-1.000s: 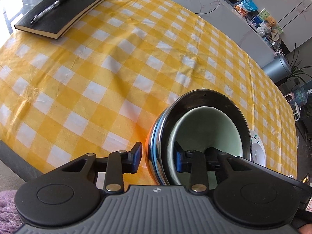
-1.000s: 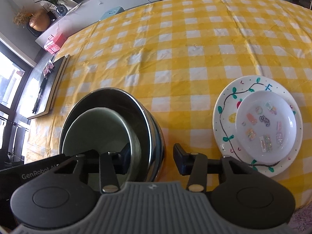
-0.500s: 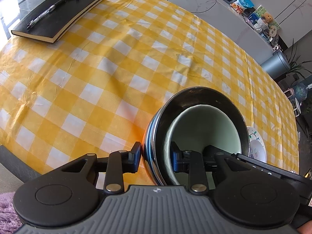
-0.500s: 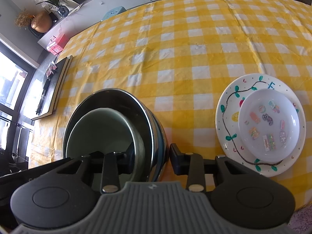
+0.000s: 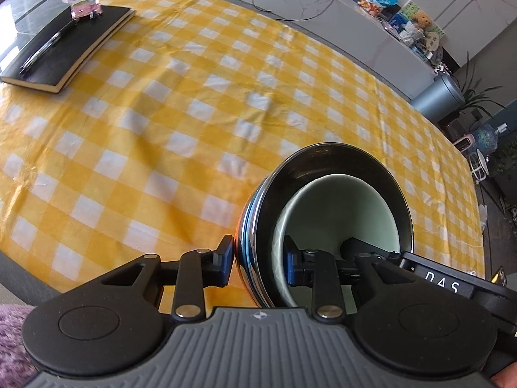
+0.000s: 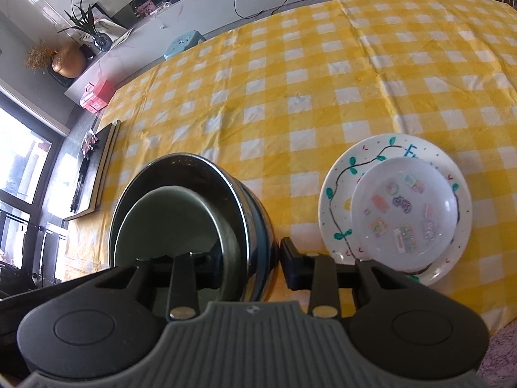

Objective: Organize plates and bowls
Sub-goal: 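Lift the bowl stack and lower it onto the vine-patterned white plate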

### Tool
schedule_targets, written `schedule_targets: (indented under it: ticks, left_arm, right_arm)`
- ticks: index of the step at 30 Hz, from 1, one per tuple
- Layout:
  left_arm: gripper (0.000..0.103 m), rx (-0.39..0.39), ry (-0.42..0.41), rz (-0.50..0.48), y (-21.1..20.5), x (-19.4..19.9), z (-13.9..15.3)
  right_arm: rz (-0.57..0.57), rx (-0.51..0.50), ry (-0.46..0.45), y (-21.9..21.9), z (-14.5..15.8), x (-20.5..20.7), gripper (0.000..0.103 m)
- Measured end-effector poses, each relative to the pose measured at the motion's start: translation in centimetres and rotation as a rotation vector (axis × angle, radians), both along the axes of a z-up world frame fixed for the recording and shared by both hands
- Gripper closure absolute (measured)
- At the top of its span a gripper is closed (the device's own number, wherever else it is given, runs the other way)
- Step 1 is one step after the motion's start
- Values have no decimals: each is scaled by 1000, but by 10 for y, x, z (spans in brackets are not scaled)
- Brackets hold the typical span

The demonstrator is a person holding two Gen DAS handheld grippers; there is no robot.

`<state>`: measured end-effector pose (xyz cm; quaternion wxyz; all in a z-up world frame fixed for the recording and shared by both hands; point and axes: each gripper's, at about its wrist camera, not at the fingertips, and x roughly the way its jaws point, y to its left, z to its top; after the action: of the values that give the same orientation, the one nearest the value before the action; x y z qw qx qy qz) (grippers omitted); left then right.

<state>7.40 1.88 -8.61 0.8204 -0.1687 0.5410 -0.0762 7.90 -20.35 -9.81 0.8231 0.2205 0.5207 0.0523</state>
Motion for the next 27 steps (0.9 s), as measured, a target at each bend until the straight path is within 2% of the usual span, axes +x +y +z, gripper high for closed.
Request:
schedule_targets:
  ticks: [13, 20, 27]
  left_arm:
    - [69, -11, -39, -129, -89, 14, 26]
    - [69, -41, 3, -155, -117, 25, 18]
    - [69, -49, 57, -150, -127, 30, -1]
  right_arm:
    - [-126, 15, -43, -94, 32, -19, 69]
    - [-147, -4, -24, -123, 32, -14, 69]
    - [-150, -8, 23, -138, 18, -10, 69]
